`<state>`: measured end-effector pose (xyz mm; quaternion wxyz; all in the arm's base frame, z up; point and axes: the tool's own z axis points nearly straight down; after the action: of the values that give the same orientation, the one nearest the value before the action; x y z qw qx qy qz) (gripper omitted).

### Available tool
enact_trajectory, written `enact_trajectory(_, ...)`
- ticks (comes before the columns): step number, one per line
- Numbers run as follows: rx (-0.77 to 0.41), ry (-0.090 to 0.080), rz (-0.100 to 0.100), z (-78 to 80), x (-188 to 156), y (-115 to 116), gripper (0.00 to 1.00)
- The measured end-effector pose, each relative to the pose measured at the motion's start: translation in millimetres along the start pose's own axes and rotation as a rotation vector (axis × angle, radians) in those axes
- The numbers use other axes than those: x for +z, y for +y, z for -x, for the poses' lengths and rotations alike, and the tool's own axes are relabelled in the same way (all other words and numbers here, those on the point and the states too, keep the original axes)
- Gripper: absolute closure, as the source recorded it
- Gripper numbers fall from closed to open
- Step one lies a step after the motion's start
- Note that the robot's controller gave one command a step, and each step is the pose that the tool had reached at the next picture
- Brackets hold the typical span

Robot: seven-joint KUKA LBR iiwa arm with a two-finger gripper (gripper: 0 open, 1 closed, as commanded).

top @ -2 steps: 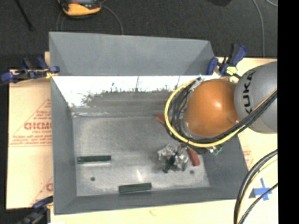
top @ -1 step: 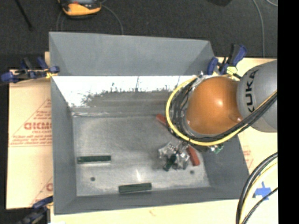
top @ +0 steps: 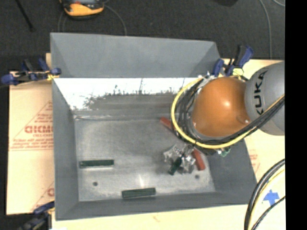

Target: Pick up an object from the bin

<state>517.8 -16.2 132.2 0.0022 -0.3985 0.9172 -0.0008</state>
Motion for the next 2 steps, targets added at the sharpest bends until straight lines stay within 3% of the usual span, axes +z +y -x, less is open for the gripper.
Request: enact_trajectory(2,0.002,0.001,0.002,-0.1,-16.6,-0.3,1.00)
